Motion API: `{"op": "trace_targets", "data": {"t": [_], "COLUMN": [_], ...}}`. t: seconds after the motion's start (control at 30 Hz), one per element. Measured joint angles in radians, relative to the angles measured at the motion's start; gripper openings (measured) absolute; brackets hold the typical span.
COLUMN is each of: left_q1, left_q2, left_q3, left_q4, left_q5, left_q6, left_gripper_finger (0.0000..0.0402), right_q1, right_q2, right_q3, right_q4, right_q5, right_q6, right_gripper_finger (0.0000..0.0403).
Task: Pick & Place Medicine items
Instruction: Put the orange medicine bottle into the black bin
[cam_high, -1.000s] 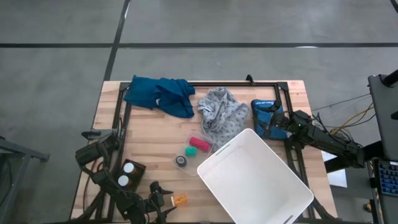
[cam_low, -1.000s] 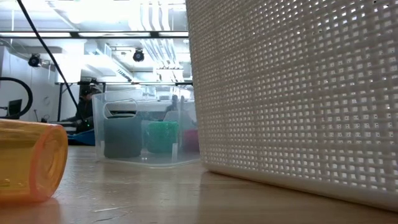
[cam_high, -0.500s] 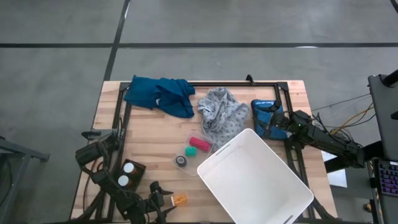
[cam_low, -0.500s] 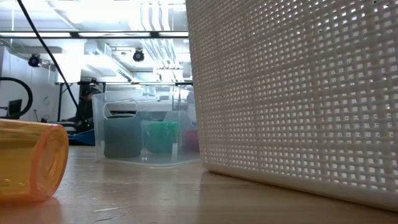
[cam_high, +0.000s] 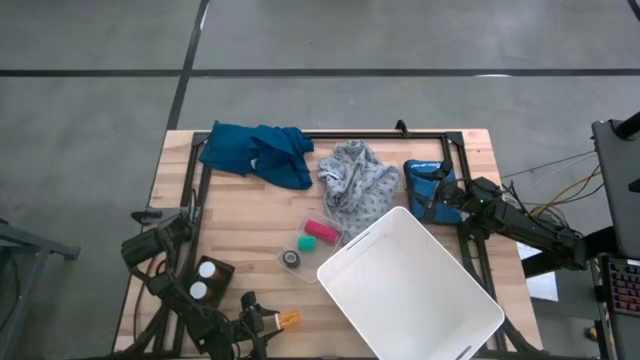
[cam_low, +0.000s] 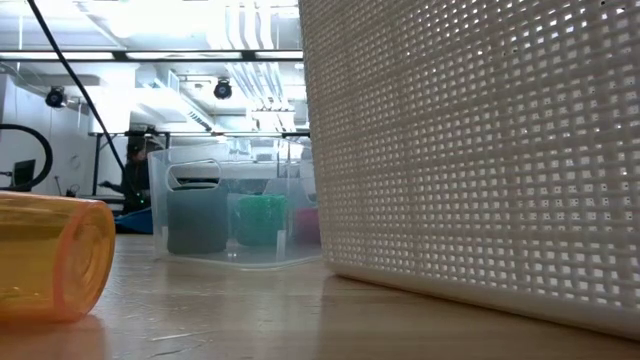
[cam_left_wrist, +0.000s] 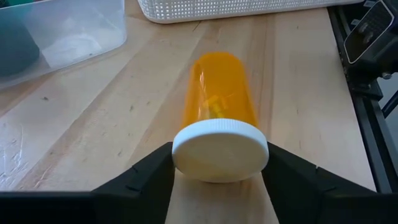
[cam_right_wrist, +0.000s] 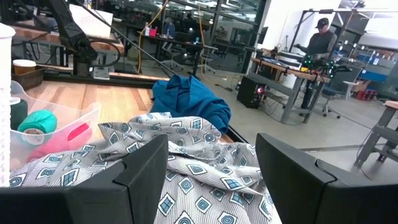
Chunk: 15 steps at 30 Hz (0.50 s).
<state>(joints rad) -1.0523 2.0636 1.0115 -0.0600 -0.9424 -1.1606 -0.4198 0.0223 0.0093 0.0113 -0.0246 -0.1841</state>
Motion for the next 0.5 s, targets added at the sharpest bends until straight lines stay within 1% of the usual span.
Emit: {"op": "trace_targets", "data": {"t": [0.1, 0.27, 0.43, 0.5], "left_q1": [0.000, 0.000, 0.000, 0.003], "left_q2": [0.000, -0.017, -0.093, -0.136], "left_q3": [0.000, 0.004, 0.004, 0.004], "left_q4": [0.003, 0.004, -0.008, -0.035], "left_q5": [0.000, 0.001, 0.006, 0.035], "left_q6": [0.000, 0.007, 0.074, 0.093], "left_gripper_finger": [0.0218, 0.0227, 0.0228, 0.0228], "right_q1": [0.000, 0.000, 0.001, 0.001], "right_q2": [0.000, 0.000, 0.000, 0.000], "right_q3": [0.000, 0.000, 0.000, 0.000], "right_q4": [0.000, 0.000, 0.000, 0.000], "right_q5": [0.000, 0.000, 0.000, 0.000], "right_q6": [0.000, 0.000, 0.000, -0.001], "right_gripper_finger": [0.0240, 0.0240, 0.0240, 0.0240]}}
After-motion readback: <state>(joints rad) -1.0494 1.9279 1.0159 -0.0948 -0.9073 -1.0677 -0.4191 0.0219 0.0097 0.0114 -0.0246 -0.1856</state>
